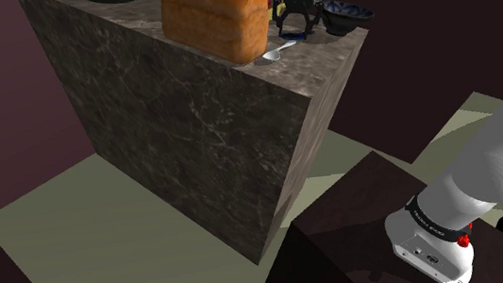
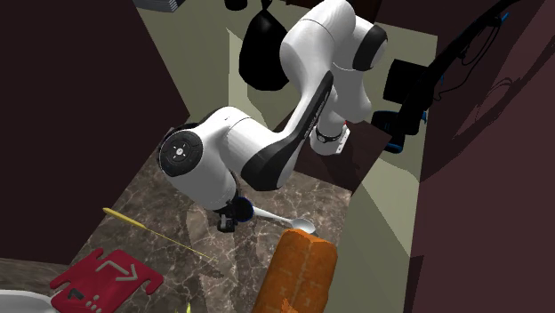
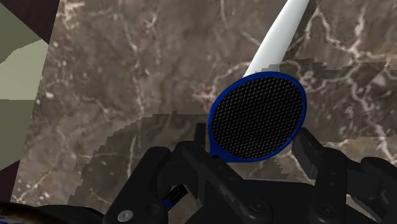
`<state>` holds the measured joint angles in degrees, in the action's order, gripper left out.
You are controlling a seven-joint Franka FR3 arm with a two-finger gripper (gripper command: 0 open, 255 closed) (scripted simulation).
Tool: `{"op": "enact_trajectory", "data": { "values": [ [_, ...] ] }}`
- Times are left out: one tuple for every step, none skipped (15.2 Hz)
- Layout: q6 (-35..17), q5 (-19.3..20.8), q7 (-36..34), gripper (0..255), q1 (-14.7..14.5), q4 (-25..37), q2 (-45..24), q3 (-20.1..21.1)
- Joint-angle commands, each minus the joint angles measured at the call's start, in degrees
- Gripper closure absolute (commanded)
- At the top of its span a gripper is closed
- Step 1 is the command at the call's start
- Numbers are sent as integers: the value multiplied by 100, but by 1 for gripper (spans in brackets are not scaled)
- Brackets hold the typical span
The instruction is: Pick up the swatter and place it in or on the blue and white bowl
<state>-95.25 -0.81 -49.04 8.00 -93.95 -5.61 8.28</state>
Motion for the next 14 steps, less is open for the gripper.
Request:
{"op": "enact_trajectory", "data": {
  "values": [
    [0, 1, 0, 255, 1, -2, -4, -1],
    [1, 1, -1, 255, 0, -2, -4, 0],
    [0, 1, -2, 255, -1, -3, -3, 0],
    [1, 1, -2, 255, 0, -1, -4, 0],
    [0, 1, -1, 255, 0, -3, -3, 0],
    [-2, 0, -1, 255, 0, -8, 0, 0],
    [76, 1, -3, 255, -1, 75, -5, 0],
    [155, 2, -5, 255, -1, 159, -10, 1],
    [235, 3, -8, 255, -2, 249, -20, 1],
    [315, 5, -11, 255, -3, 338, -30, 2],
    [395, 6, -13, 255, -4, 430, -41, 2],
    [477, 8, -16, 255, -5, 524, -53, 3],
    [559, 10, -20, 255, -7, 620, -68, 4],
    [641, 12, -23, 255, -8, 719, -84, 5]
  ]
}}
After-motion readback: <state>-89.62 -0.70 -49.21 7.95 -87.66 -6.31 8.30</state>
